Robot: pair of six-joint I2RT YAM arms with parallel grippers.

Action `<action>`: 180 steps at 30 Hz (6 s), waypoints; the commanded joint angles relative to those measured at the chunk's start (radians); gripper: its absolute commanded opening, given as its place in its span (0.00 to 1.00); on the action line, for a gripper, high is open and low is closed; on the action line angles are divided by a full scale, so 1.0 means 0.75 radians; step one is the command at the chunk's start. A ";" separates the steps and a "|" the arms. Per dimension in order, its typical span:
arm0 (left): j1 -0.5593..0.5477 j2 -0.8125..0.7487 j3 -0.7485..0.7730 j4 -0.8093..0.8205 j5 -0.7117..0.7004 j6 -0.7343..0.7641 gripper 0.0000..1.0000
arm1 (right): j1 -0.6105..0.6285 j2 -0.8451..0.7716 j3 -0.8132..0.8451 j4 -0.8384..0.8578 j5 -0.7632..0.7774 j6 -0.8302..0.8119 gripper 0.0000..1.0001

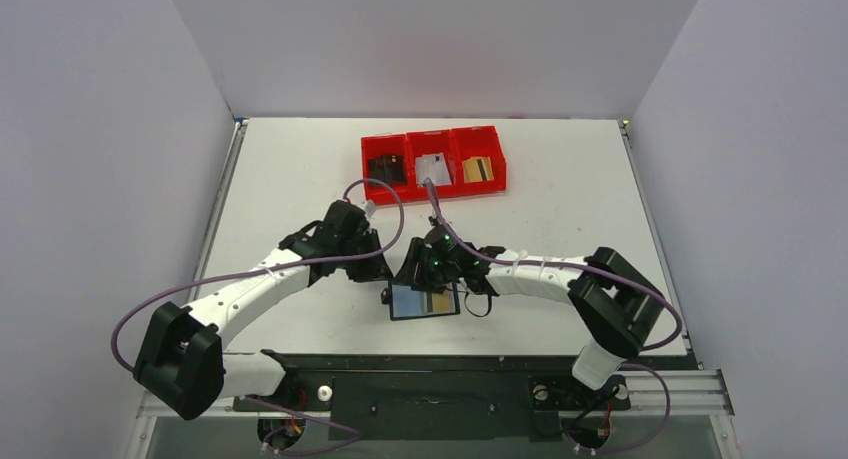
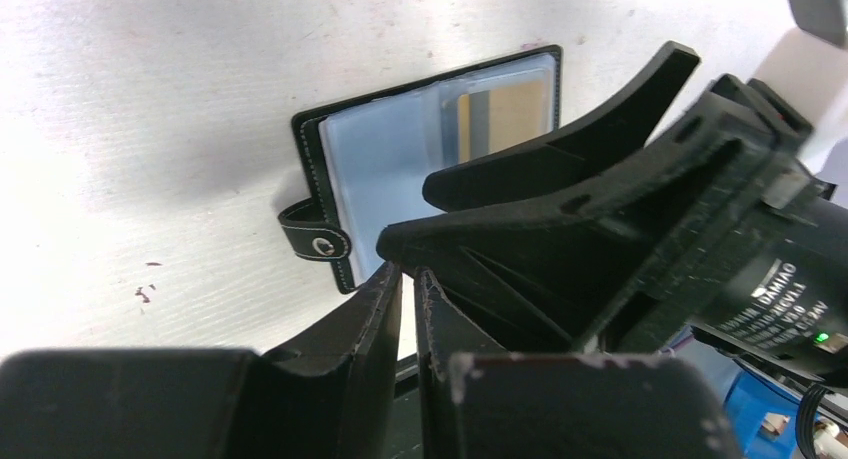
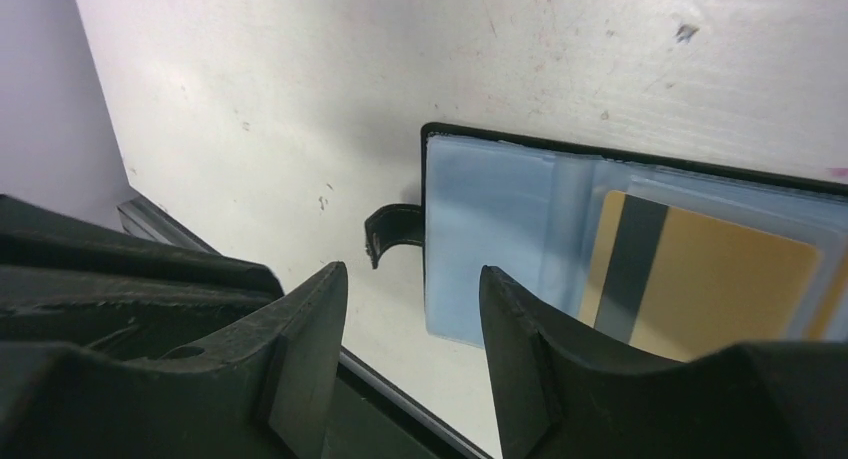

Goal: Take the credit cards out of the card holder
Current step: Remove the credit card from the card holder.

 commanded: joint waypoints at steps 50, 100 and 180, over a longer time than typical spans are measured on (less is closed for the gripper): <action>-0.123 0.449 -0.052 0.527 0.281 -0.134 0.26 | 0.085 -0.145 -0.061 -0.460 0.549 -0.143 0.13; -0.059 0.400 -0.227 0.729 0.380 -0.182 0.00 | 0.097 -0.009 -0.108 -0.501 0.599 -0.075 0.00; 0.059 0.241 -0.196 0.271 0.254 -0.006 0.00 | -0.010 -0.088 -0.244 -0.444 0.610 -0.023 0.00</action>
